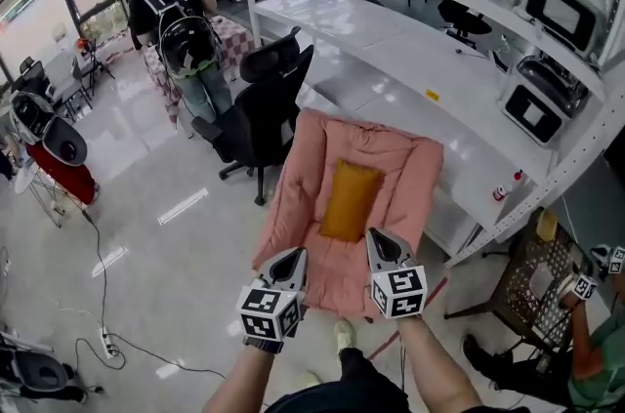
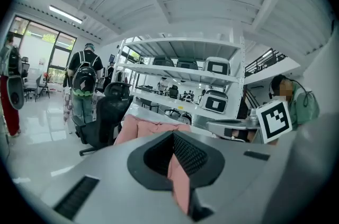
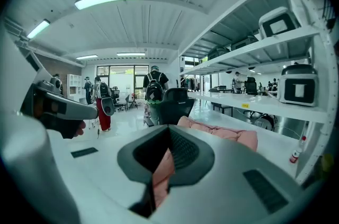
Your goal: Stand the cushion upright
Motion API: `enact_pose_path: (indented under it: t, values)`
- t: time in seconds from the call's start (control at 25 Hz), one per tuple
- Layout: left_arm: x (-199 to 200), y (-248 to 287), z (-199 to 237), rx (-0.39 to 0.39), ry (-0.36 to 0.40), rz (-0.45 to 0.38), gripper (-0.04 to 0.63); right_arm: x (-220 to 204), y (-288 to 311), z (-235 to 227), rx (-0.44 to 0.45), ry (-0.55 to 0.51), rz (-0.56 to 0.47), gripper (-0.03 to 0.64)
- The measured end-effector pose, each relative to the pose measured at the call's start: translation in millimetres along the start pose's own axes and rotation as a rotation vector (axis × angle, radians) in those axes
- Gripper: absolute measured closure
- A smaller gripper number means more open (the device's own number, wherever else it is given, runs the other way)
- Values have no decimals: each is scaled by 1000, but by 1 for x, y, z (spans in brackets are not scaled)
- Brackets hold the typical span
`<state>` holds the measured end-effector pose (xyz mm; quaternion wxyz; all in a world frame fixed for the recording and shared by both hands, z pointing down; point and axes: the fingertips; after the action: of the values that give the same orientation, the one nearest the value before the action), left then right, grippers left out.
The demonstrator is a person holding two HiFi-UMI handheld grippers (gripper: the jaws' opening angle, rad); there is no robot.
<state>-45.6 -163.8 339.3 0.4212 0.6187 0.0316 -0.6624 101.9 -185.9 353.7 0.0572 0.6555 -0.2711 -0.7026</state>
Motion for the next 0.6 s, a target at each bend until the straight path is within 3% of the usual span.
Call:
enact_pose_path:
  t: [0.6]
  values:
    - [21, -98, -7, 88, 60, -104, 589, 33, -86, 59, 12, -22, -150, 612]
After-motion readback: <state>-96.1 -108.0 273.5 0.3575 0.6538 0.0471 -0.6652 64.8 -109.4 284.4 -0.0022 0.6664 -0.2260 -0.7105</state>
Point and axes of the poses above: the fingertips, and each gripper's own axes: y forward along the fingers, z to its left, x out of its top, and after that the axes turned 13 degrees about z, right-handed
